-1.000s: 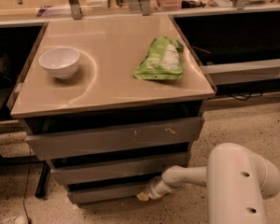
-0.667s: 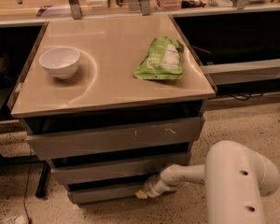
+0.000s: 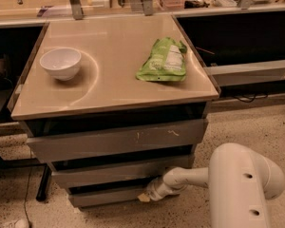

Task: Close bottom drawer

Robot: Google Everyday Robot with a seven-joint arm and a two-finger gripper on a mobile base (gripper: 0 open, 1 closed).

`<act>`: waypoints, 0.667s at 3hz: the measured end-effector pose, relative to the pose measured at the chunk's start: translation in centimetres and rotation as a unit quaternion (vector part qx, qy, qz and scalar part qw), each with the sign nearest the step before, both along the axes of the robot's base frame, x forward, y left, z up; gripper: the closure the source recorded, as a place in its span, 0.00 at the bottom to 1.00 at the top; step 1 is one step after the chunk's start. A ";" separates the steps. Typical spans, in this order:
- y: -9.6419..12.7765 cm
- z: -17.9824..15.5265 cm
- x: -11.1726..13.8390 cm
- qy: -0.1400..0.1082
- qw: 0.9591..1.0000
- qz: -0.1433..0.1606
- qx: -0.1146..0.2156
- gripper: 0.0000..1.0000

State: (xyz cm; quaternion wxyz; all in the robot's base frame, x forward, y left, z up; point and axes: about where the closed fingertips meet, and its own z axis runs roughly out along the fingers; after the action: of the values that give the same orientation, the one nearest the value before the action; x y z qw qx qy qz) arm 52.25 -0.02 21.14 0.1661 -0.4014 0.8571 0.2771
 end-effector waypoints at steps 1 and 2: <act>0.0 0.0 0.0 0.000 1.000 0.000 0.000 0.37; 0.0 0.0 0.0 0.000 1.000 0.000 0.000 0.14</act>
Offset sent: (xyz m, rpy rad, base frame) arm 0.0000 0.0000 0.0000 0.0000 0.0000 0.0000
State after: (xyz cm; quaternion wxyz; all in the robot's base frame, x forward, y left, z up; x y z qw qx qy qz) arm 52.25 -0.02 21.14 0.1660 -0.4014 0.8570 0.2771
